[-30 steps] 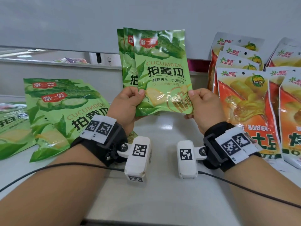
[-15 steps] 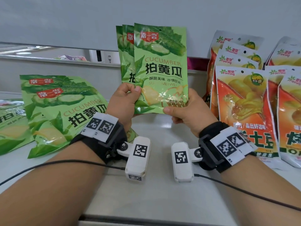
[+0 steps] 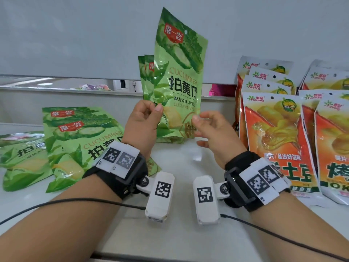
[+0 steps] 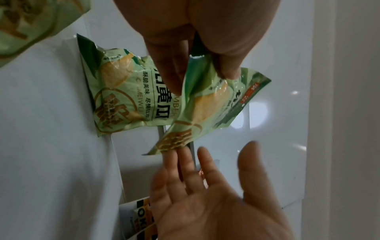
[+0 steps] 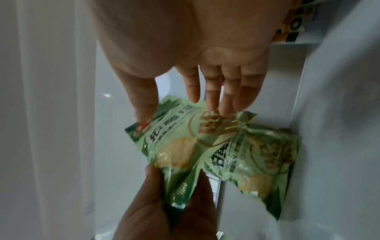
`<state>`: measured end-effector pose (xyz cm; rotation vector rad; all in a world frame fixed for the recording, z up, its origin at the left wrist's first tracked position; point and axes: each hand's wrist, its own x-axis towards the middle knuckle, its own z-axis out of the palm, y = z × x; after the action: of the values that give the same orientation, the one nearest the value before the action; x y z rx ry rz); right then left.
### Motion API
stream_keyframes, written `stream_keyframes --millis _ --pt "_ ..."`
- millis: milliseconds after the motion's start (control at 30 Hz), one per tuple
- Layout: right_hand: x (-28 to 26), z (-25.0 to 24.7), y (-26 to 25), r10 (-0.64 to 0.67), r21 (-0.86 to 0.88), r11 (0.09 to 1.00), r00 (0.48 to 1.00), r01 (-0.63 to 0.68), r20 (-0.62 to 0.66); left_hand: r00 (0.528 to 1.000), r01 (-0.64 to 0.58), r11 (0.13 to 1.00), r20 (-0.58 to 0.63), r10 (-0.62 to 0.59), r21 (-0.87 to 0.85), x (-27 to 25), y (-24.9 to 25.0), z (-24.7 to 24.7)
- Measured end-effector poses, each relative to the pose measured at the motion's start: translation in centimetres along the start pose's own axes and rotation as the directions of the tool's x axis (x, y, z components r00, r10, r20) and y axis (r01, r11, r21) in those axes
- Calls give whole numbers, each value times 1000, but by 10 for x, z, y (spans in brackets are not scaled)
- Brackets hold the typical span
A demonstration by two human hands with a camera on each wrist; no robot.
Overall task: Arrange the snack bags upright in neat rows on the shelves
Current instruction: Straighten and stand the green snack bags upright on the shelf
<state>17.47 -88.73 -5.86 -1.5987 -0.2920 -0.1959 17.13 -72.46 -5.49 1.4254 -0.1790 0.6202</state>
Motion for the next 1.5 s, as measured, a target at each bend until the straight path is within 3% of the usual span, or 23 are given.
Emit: stream_keyframes --millis 100,200,300,367,433,533,600,1133,1367,1500 --pt "-9 10 -6 12 91 995 989 -26 146 979 41 998 203 -31 -47 -5 3 3" --pt "-11 10 -7 -9 181 983 995 -10 102 929 74 993 368 -36 -88 -7 7 8" --pt "-6 5 -7 -18 263 965 998 2 62 968 38 994 250 -12 -100 -5 12 11" --pt "-5 3 -8 -16 304 953 996 -11 89 994 25 1000 104 -24 -11 1 10 6" --pt "-5 2 -6 -11 316 948 992 -28 123 996 74 994 48 -78 84 8 4 -2" --pt "-5 4 -3 2 310 949 983 -59 183 963 228 972 136 -233 52 7 -1 -11" --pt "-4 5 0 12 274 959 977 -72 215 946 276 960 189 -264 -42 4 -3 -16" --pt "5 -4 8 21 243 969 995 -44 98 932 197 978 298 -207 63 -5 -10 -33" --pt "8 -9 10 27 321 947 999 -36 32 901 299 954 330 -282 -1 -4 -5 -26" --pt "8 -10 7 36 355 933 996 -64 83 900 311 950 329 -285 -27 2 6 -18"
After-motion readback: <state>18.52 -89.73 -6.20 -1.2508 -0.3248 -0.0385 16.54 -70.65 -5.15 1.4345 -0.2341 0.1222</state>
